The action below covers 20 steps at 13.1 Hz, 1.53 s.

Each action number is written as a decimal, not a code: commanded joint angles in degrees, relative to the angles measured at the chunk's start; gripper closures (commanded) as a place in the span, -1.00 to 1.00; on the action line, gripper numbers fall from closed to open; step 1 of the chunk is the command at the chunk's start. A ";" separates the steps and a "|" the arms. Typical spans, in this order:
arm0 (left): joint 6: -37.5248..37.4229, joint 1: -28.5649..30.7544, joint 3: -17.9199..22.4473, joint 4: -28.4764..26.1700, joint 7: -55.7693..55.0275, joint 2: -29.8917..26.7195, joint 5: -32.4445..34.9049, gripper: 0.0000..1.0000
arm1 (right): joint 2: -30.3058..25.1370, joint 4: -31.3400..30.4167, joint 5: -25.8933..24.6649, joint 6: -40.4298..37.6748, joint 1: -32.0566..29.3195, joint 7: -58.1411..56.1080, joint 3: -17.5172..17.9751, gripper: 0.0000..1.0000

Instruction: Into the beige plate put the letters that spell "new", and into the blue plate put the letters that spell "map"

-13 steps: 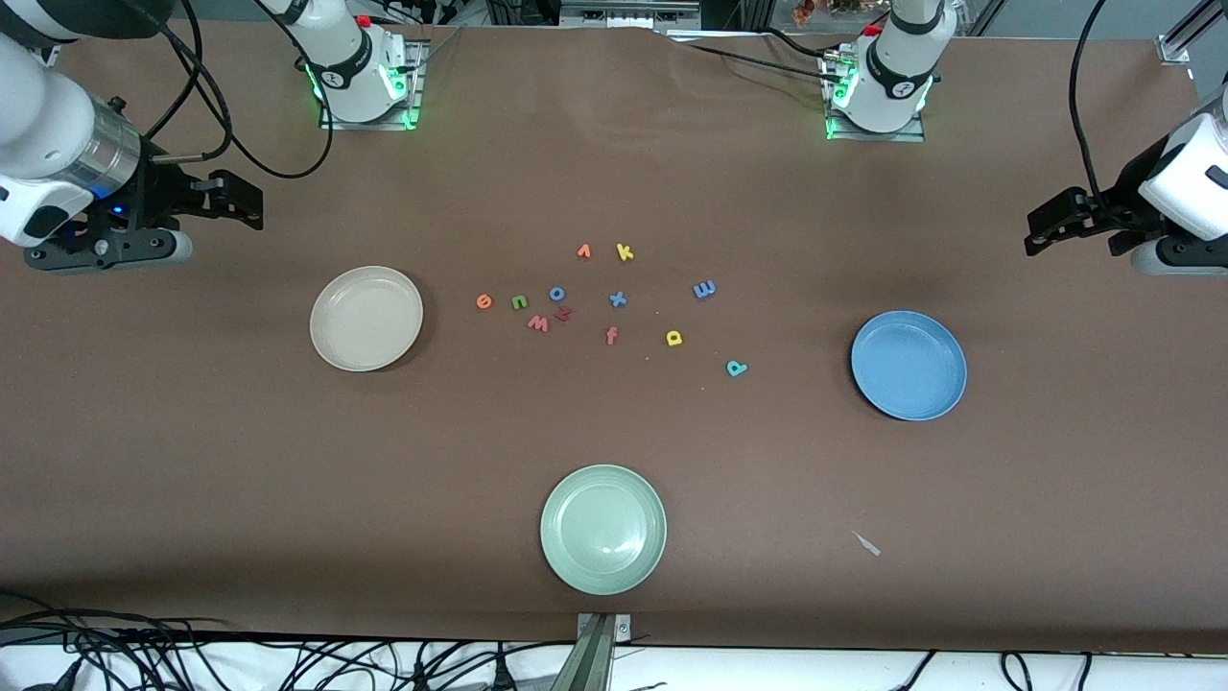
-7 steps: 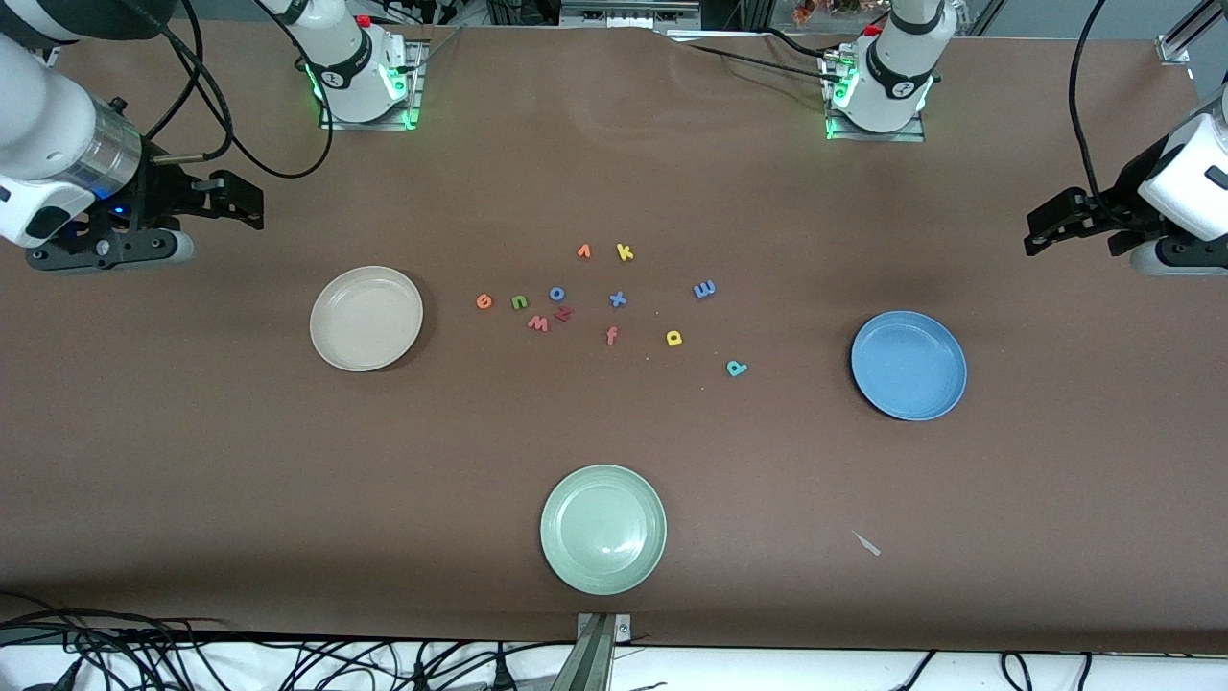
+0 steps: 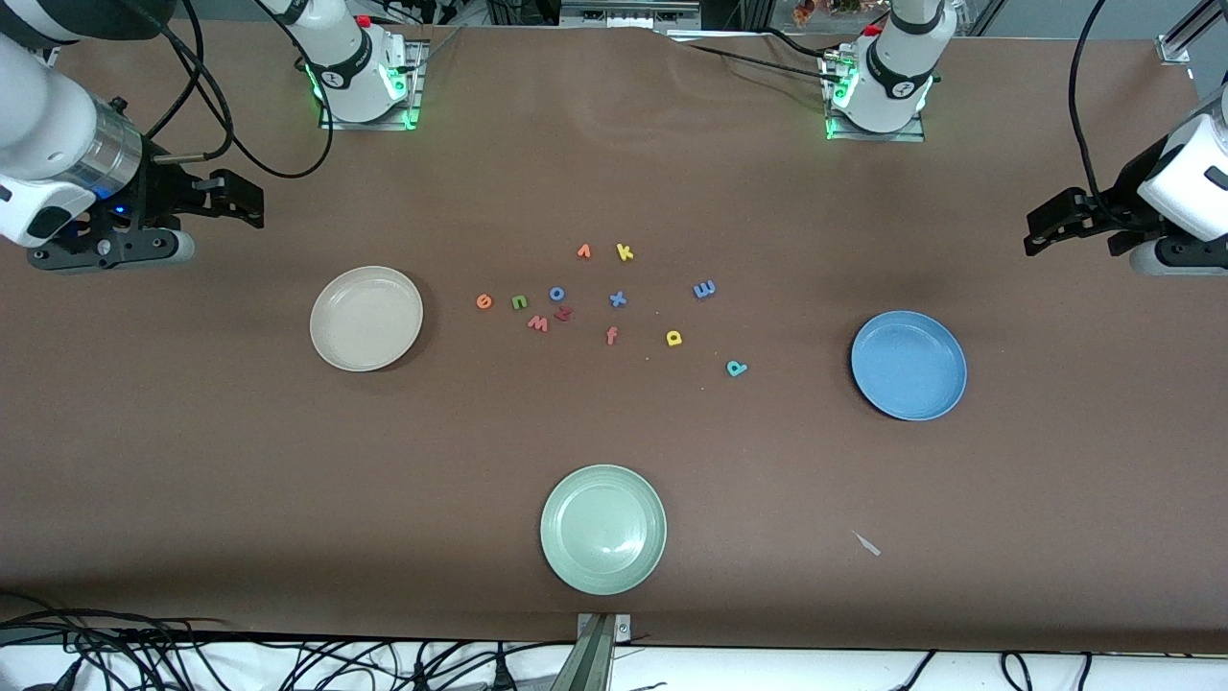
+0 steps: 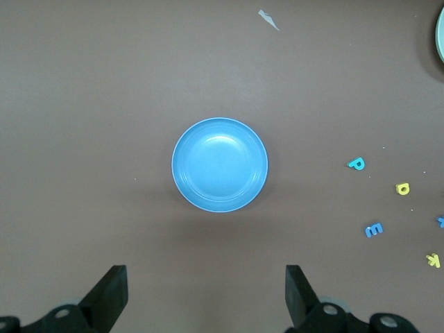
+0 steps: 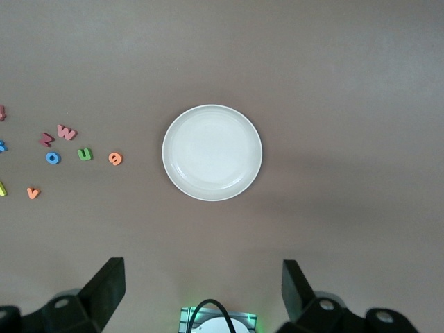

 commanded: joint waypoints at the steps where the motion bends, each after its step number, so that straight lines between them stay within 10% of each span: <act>1: 0.52 0.19 -0.10 -0.88 0.10 -0.80 -0.39 -1.00 | -0.56 -0.42 -0.51 0.06 0.16 0.24 0.04 -0.99; 20: 0.61 0.19 -0.10 -0.80 0.10 -0.53 -0.39 -1.00 | 0.23 0.37 -2.45 2.26 -0.55 -0.29 -0.31 -0.99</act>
